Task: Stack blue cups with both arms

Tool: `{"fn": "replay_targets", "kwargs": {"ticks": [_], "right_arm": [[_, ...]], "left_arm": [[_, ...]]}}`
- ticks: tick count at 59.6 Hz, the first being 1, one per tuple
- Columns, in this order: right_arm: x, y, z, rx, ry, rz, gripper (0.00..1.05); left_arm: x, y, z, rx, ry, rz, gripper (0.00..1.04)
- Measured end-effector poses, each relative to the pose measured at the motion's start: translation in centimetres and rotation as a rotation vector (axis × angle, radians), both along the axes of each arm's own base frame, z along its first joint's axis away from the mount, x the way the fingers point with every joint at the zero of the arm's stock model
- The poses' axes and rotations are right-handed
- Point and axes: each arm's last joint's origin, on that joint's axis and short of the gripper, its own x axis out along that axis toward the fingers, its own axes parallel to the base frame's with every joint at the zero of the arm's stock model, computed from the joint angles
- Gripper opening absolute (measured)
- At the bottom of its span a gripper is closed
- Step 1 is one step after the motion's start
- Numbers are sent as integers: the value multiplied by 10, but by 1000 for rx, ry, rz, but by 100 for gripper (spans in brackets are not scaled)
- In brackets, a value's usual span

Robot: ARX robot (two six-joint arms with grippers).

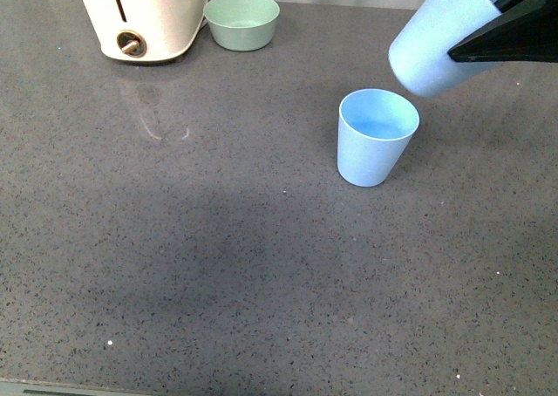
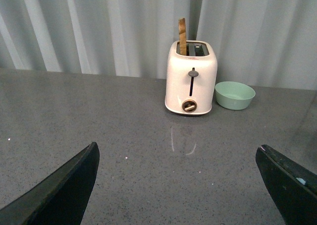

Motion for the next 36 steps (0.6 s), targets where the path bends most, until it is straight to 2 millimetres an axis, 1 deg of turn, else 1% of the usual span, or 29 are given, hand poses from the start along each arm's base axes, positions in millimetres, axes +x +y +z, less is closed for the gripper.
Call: {"fn": "replay_targets", "kwargs": {"ticks": [13,27,36], "right_arm": [[9,14,-17,-39,44,7,2],[22,24,-18,-53,44,-1,2],[24,31,-27,-76,64,3,2]], "left_arm": [[0,0,0,0,0,0,96],[0,0,0,0,0,0,96],[0,0,0,0,0,0,96]]}}
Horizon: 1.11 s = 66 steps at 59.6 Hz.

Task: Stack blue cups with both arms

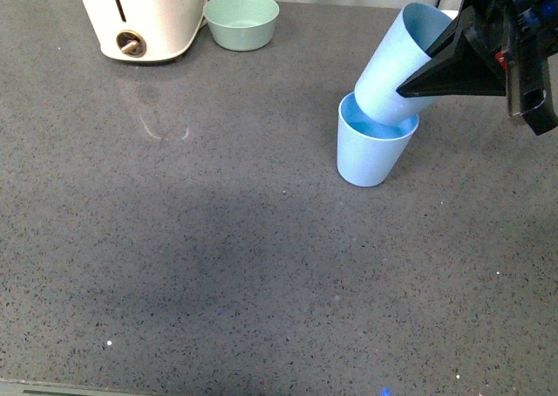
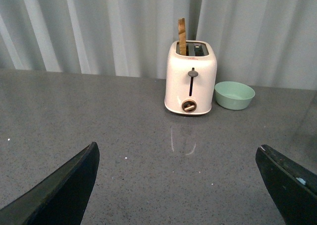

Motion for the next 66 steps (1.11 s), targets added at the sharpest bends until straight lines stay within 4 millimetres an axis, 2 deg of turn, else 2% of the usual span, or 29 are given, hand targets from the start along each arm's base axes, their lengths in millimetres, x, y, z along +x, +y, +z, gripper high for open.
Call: {"fn": "replay_targets", "kwargs": {"ticks": [14,16,21,25,35,41,45,52,56,60,66], "right_arm": [[3,5,-9,-41,17,-10,2],[3,6,-9,-43,14,-13,5],[5,7,-9,-41,11,-17,18],[5,8,-8,-33,11,-26,32],[7,10,-4,-18,6,-34,55],[8,7,3,11,-7,-44,72],[8,4,9,33,-16,-52,80],[2,-16,36,134,-83,-96,97],[-6,-33,53,197,-136,-138,95],[-24,-60,71,286,-202,-212,96],[-51,-89,80,362,-271,-315,96]], "left_arm": [[0,0,0,0,0,0,96],[0,0,0,0,0,0,96],[0,0,0,0,0,0,96],[0,0,0,0,0,0,96],[0,0,0,0,0,0,96],[0,0,0,0,0,0,96],[0,0,0,0,0,0,96],[0,0,0,0,0,0,96],[0,0,0,0,0,0,96],[0,0,0,0,0,0,96],[0,0,0,0,0,0,96]]}}
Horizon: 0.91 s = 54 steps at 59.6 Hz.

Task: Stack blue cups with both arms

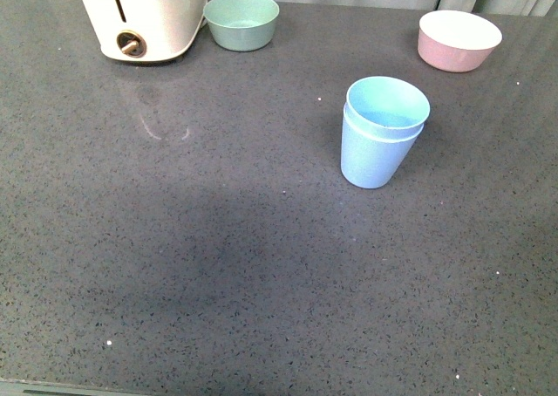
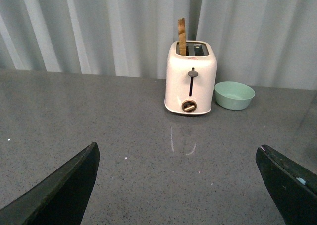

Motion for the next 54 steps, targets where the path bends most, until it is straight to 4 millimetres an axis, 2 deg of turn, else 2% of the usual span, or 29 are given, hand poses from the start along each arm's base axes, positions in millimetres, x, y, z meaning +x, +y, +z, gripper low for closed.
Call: {"fn": "replay_targets", "kwargs": {"ticks": [4,7,8,10,13,16,25,31,35,54], "right_arm": [[-21,-17,0,61,-24,-80,96],[-33,-22,-1,90,-41,-165,93],[-39,-22,-3,107,-80,-284,89],[-45,-22,-5,132,-130,-393,85],[-61,-21,-13,255,-243,-625,72],[-73,-20,-24,333,-276,-727,60],[-95,-15,-50,392,-237,-757,34],[-106,-7,-59,405,-232,-766,18],[-116,-4,-67,410,-227,-753,2],[-145,-4,-88,415,-230,-758,2]], "left_arm": [[0,0,0,0,0,0,96],[0,0,0,0,0,0,96],[0,0,0,0,0,0,96],[0,0,0,0,0,0,96],[0,0,0,0,0,0,96],[0,0,0,0,0,0,96],[0,0,0,0,0,0,96],[0,0,0,0,0,0,96],[0,0,0,0,0,0,96],[0,0,0,0,0,0,96]]}}
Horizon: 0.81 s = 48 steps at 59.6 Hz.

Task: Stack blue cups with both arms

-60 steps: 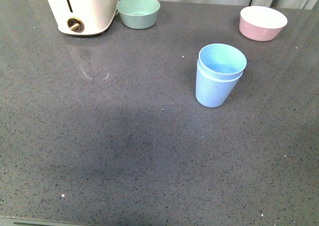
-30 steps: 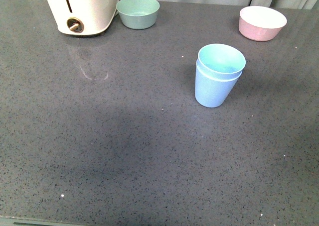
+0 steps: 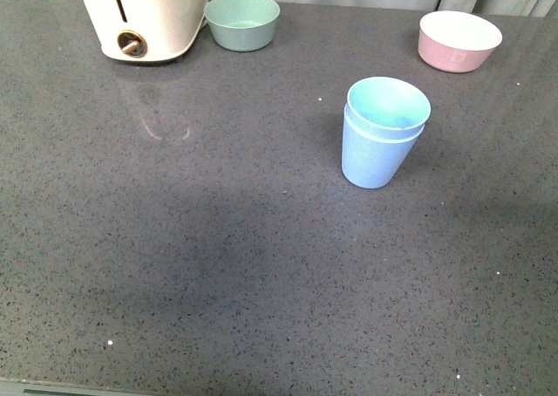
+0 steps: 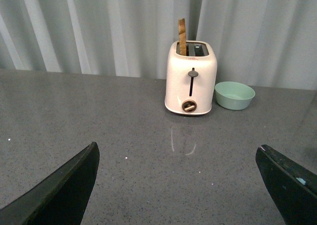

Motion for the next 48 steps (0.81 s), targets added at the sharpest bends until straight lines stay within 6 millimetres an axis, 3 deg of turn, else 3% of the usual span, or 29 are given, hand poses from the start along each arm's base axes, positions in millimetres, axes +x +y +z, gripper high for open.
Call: {"fn": "replay_targets", "kwargs": {"ticks": [31,48], "right_arm": [[-26,0,-16,0,-6,0,2],[-36,0,-13,0,-32,0,2]], "left_arm": [[0,0,0,0,0,0,96],[0,0,0,0,0,0,96]]}}
